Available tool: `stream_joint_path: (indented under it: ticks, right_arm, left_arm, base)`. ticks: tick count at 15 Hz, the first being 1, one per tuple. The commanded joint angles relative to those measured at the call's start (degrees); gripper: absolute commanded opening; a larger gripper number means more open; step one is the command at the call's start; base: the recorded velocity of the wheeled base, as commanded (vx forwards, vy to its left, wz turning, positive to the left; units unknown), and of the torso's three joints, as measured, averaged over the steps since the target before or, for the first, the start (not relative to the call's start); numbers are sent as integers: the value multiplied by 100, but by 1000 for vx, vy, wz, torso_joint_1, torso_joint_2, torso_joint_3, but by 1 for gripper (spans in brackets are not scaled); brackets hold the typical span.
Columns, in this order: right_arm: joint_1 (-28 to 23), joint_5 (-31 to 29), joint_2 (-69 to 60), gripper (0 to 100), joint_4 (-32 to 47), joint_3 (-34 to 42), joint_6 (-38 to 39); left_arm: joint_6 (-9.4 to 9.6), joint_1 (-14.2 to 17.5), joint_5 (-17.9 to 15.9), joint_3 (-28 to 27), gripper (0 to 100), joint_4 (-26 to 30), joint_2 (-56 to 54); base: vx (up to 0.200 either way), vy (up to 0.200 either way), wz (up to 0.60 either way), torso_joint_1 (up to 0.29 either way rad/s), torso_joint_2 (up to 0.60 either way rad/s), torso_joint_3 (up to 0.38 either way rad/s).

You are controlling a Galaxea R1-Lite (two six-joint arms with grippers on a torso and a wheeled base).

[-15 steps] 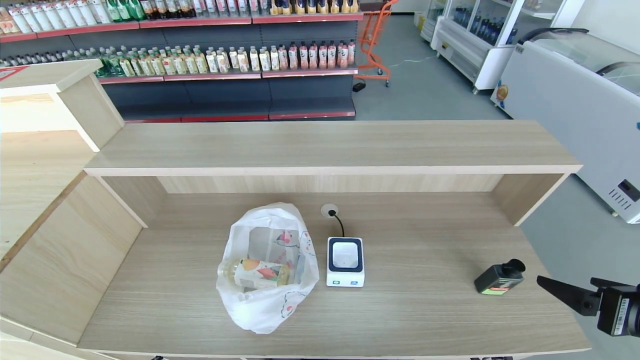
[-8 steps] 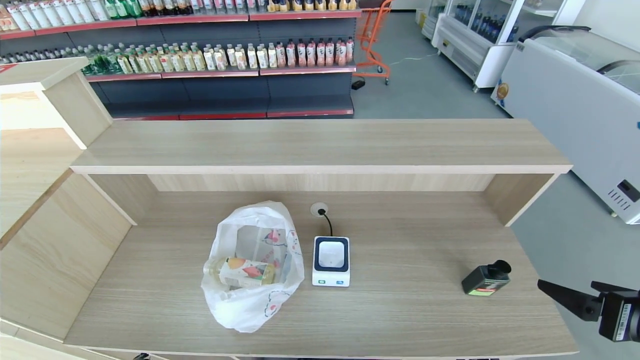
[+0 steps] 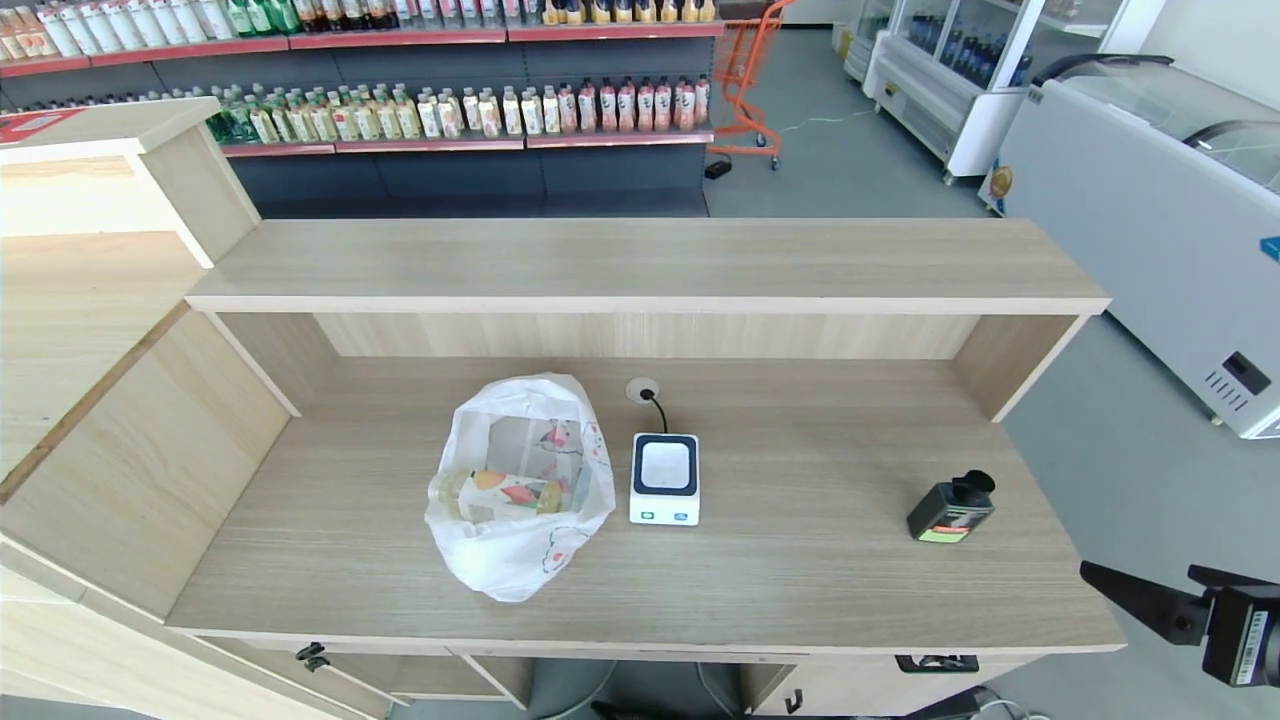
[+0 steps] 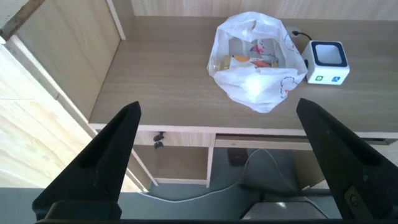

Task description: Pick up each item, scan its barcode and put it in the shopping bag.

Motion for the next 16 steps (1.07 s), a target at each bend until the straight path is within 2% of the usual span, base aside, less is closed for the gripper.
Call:
stream_joint_path:
  ticks: [1,8,10,13,16]
  right_arm:
    - [-16,4,-1,100,-1,19,-1]
    - [-16,-251,25,100,201,362,-282]
    - [-16,-391,183,100,421,300,-537]
    - [-60,-1508,834,100,702,63,-1249]
    - [-183,-1754,1994,100,737,-728,-2005]
  left_arm:
    - [3,-2,6,0,100,0,-2]
    - [-14,-2,6,0,100,0,-2]
    - [-23,-2,6,0,100,0,-2]
    - [-23,-2,-2,0,100,0,-2]
    - [-23,-2,6,0,100,0,-2]
  base:
    - [0,-200,0,12,7,-2]
    - [0,-200,0,8,4,2]
    - [0,0,0,0,0,0]
    - [0,0,0,0,0,0]
    - [0,0,0,0,0,0]
